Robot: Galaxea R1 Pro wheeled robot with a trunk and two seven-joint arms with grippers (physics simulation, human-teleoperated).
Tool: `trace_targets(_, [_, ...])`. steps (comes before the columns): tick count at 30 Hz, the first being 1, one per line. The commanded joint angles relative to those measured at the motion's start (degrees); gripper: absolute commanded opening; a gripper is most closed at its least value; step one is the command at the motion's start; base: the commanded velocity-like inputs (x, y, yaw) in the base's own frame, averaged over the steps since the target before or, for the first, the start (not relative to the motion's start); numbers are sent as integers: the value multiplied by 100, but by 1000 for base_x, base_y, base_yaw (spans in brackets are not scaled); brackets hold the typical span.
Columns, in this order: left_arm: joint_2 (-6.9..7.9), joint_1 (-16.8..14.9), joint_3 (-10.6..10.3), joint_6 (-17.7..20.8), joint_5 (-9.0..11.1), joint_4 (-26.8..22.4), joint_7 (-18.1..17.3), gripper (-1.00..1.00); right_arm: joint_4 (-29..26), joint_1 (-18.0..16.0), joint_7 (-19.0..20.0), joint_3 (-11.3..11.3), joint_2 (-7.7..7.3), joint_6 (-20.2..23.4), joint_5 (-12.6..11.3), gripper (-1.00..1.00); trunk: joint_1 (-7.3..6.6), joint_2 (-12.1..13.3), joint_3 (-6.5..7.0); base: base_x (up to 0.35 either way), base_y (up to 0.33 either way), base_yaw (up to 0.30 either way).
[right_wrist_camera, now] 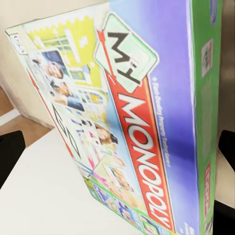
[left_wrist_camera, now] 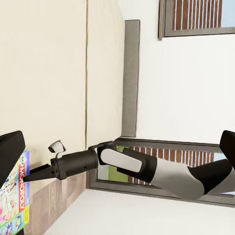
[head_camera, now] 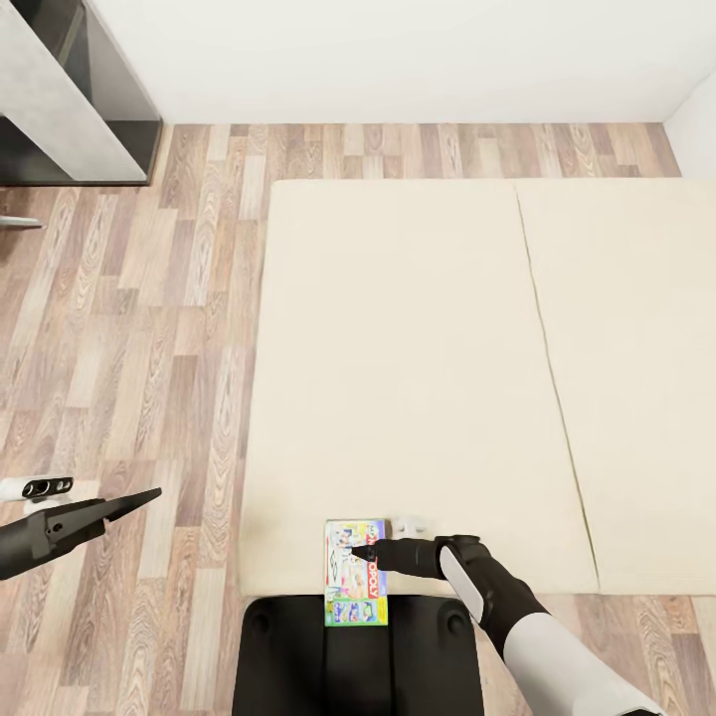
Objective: Put all the toys in the child's room - the three board games (two on the bed and one on the table), the two jigsaw puzzles on the table, and the tennis ball on the table - inside the toy box on the table in the child's room.
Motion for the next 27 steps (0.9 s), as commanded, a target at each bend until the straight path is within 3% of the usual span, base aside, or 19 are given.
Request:
trace_targets(1, [1,-1,1,61,-3,0,-21,100,-5,-1,-4,6,-1,28,-28,100,3,-7,-5,0,69,0])
trace_targets(27, [4,-1,2,61,-3,0,-22,100,-5,-1,-2,6,-1,26,-28,100,3,-7,-5,0,71,0])
